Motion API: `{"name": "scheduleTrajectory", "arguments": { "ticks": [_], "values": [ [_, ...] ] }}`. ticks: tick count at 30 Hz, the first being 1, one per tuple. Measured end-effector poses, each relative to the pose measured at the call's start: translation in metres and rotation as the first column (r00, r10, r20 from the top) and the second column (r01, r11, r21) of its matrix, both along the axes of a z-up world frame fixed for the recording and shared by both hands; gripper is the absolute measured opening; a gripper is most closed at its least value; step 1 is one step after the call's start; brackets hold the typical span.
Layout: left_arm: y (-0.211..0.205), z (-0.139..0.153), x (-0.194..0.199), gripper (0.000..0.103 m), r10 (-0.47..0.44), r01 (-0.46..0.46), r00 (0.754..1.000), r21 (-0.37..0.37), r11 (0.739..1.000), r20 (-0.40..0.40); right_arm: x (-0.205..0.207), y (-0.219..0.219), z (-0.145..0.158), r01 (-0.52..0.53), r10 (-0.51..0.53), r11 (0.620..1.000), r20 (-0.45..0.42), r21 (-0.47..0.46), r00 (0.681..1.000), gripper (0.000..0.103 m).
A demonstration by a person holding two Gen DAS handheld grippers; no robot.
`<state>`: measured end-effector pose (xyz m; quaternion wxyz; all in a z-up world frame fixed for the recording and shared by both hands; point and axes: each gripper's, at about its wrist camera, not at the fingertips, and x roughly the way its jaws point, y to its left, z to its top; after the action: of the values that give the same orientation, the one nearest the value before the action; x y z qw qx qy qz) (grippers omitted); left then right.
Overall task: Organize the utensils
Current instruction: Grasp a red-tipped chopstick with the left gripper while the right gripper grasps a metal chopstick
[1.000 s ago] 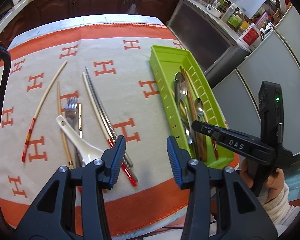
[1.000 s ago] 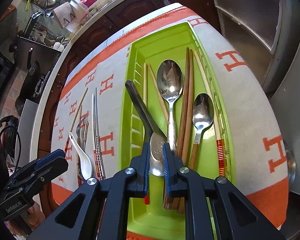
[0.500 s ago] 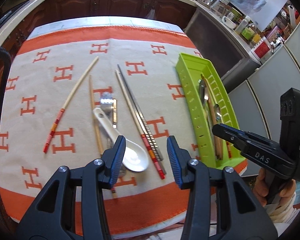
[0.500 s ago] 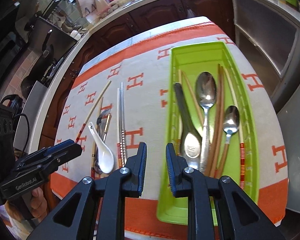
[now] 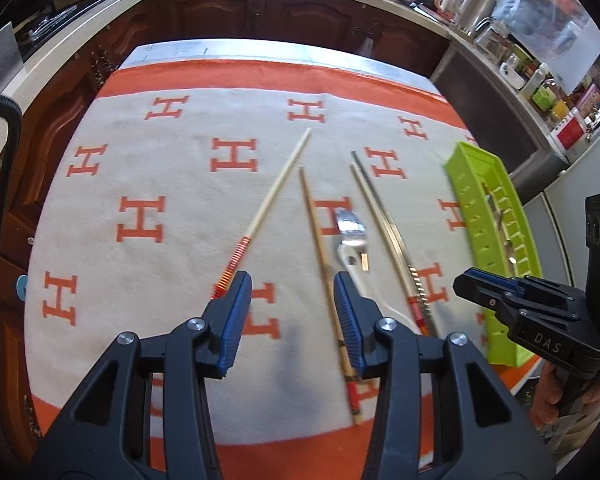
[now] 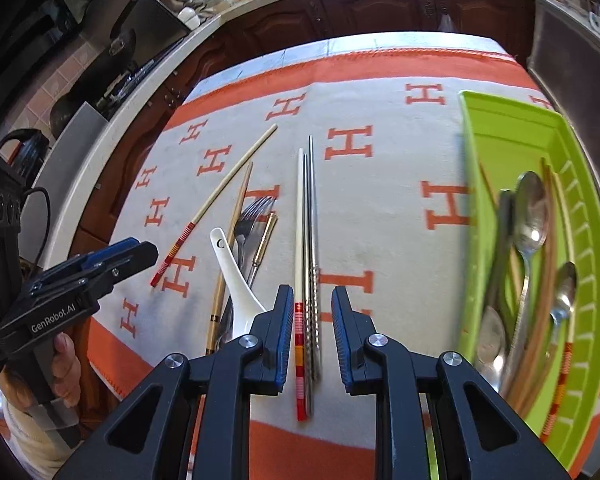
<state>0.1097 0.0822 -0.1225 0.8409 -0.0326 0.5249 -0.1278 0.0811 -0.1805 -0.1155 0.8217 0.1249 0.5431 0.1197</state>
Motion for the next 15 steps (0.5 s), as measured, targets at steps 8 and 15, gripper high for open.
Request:
{"name": "scheduleTrajectory", "arguments": {
  "ticks": [8,15],
  "values": [
    [0.021,-0.038,0.029,0.039,0.017,-0.016,0.999,0.024,1.000,-0.047,0.024,0.014,-0.036,-0.014,0.011,0.997,-0.043,-0.070,0.999,0.016],
    [0.020,-0.050,0.042,0.039,-0.012,0.012,0.998,0.014,1.000,-0.059,0.035,0.021,-0.042,-0.031,0.028,0.993,-0.030,-0.113,0.999,0.014]
  ]
}}
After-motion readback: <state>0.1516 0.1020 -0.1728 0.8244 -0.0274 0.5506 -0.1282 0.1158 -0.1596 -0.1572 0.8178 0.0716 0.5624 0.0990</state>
